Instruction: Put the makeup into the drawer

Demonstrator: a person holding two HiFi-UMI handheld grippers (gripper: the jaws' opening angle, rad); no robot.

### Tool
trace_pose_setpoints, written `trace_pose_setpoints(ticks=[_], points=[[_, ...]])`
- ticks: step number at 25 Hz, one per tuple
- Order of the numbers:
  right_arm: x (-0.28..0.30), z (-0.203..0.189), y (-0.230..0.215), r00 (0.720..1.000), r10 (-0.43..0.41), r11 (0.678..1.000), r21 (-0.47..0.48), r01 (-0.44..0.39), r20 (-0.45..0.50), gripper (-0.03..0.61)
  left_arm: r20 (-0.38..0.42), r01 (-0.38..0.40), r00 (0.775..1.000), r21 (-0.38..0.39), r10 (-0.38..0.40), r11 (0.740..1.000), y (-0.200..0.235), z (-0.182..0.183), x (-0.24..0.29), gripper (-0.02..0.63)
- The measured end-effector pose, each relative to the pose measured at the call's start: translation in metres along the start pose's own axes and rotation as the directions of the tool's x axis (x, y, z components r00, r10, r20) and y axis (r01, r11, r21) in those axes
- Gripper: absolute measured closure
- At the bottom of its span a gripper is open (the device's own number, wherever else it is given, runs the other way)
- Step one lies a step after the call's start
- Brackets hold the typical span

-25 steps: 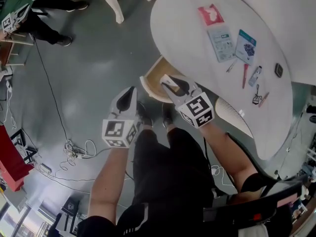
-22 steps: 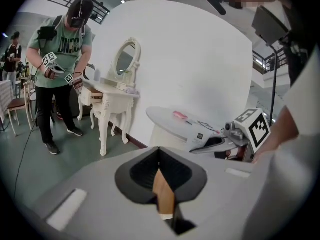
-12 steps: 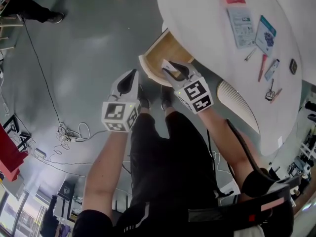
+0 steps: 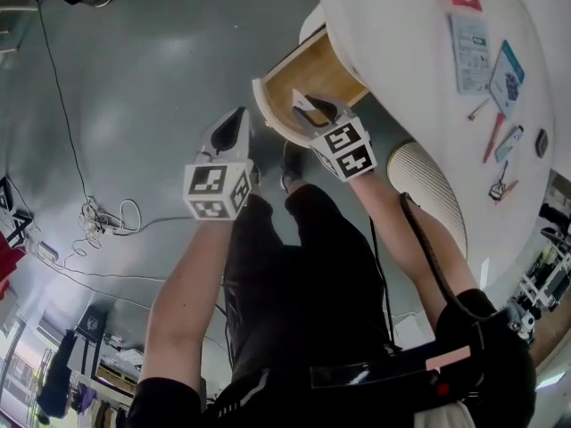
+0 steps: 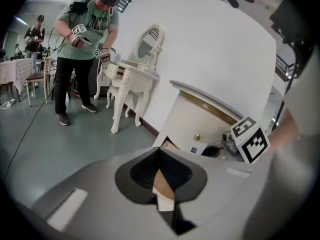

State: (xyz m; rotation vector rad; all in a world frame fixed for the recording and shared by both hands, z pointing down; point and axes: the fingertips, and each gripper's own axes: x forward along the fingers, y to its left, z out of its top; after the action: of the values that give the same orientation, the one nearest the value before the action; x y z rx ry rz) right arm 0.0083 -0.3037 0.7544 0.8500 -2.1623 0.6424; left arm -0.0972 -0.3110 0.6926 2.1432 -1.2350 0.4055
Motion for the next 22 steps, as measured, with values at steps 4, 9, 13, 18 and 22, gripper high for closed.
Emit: trace_pose_setpoints(ticks=[4, 9, 13, 18, 22], points=[[0.025, -0.018, -0.011, 0.998, 0.009, 1.000, -0.006, -0.009, -0.055, 0.459, -0.013, -0.035, 0.999, -0.033, 0.035, 0.999, 0.011, -0.025, 0.007, 0.615], [0.055, -0.041, -0.021, 0.992, 0.024, 0.999, -0.022, -0.027, -0.125, 0.460, -0.026, -0.059, 0.998, -0.034, 0.058, 0.998, 0.020, -0.048, 0.020, 0.615], [0.083, -0.056, -0.033, 0.984, 0.032, 0.999, -0.015, -0.035, -0.176, 0.460, -0.013, -0.070, 0.998, -0.044, 0.069, 0.997, 0.030, -0.056, 0.033, 0.615], [0.107, -0.080, -0.034, 0.969, 0.042, 0.999, -0.014, -0.047, -0.244, 0.459, -0.020, -0.092, 0.996, -0.058, 0.091, 0.994, 0.041, -0.071, 0.042, 0.615], [0.124, -0.092, -0.036, 0.959, 0.055, 0.998, 0.003, -0.056, -0.278, 0.459, -0.068, -0.170, 0.984, -0.055, 0.166, 0.984, 0.058, -0.089, 0.051, 0.615]])
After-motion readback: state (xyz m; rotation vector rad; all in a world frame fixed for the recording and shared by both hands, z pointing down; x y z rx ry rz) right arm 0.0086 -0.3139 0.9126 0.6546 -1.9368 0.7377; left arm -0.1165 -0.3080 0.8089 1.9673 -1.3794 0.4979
